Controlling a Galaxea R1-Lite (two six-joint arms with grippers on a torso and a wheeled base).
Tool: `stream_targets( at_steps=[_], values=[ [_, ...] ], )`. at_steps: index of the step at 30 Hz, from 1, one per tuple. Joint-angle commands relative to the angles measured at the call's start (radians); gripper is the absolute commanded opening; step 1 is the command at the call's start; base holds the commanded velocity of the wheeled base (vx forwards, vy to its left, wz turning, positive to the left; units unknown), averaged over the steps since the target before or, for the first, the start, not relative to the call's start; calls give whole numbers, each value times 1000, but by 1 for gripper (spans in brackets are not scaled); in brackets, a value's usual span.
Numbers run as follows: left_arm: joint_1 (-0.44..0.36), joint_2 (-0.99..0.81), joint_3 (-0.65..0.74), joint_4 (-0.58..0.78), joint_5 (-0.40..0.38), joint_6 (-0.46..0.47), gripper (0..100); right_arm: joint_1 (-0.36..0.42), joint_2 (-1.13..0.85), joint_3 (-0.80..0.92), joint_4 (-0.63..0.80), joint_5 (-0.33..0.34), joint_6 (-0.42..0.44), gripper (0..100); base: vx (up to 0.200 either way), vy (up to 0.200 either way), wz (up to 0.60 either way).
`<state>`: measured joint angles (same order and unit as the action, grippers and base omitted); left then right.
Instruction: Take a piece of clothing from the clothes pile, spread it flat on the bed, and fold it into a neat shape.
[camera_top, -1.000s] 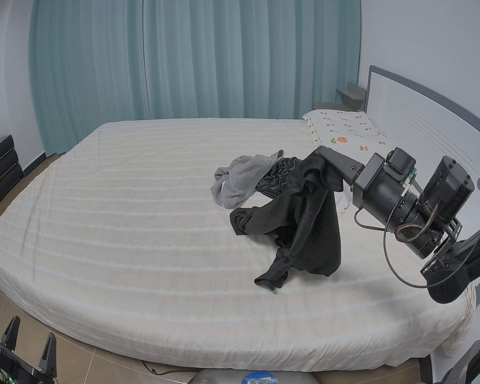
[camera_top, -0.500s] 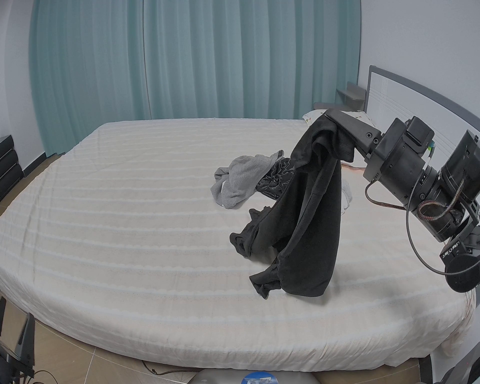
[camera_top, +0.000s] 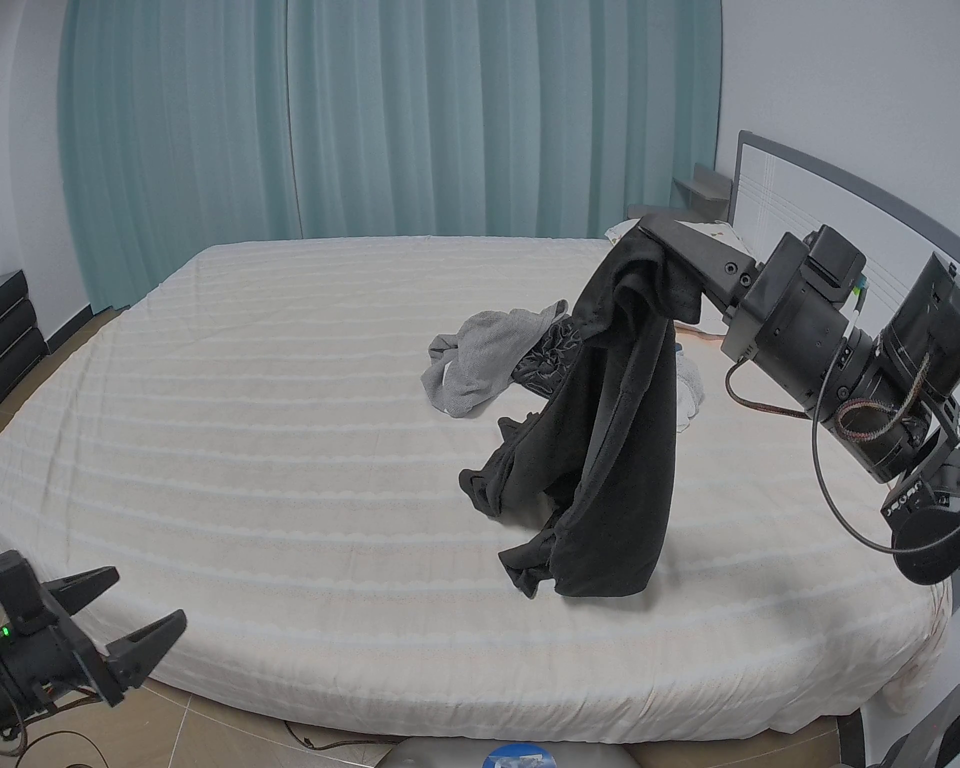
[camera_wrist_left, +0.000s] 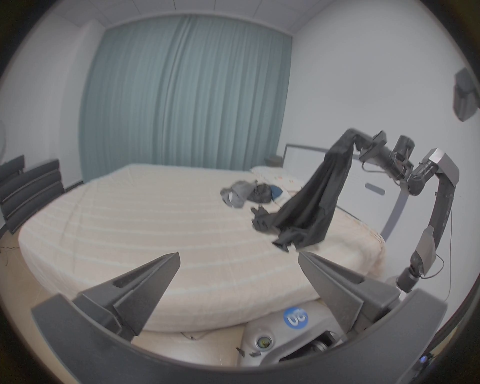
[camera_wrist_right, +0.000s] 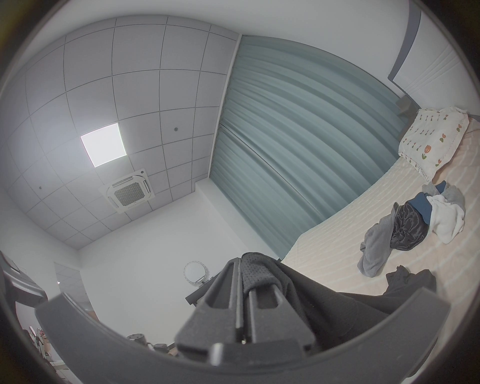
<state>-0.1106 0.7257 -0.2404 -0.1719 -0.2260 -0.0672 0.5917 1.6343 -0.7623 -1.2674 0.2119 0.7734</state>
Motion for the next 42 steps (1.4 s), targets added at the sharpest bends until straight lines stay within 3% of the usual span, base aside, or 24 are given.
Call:
stream_targets(
  at_steps=[1, 11, 16, 20, 24, 27, 42],
  values=[
    [-93, 497, -19, -124, -47, 1, 100, -6, 10, 6, 10, 4, -13, 0, 0, 0, 0],
    [-178, 870, -49, -437, -12, -43, 100, -16, 22, 5, 10, 3, -13, 0, 0, 0, 0],
    [-258, 1087, -132, -555, 105, -91, 100, -30, 26, 1, 10, 3, -13, 0, 0, 0, 0],
    [-339, 1245, -227, -664, 181, -207, 100, -30, 22, -3, 8, 3, -13, 0, 0, 0, 0],
    [-394, 1433, -361, -732, 293, -266, 100, -30, 22, -5, 8, 3, -13, 0, 0, 0, 0],
    [-414, 1514, -439, -755, 347, -295, 100, -30, 22, -6, 8, 3, -13, 0, 0, 0, 0],
    [-454, 1703, -749, -755, 402, -298, 100, -47, 27, -25, 10, 6, -13, 0, 0, 0, 0]
  ],
)
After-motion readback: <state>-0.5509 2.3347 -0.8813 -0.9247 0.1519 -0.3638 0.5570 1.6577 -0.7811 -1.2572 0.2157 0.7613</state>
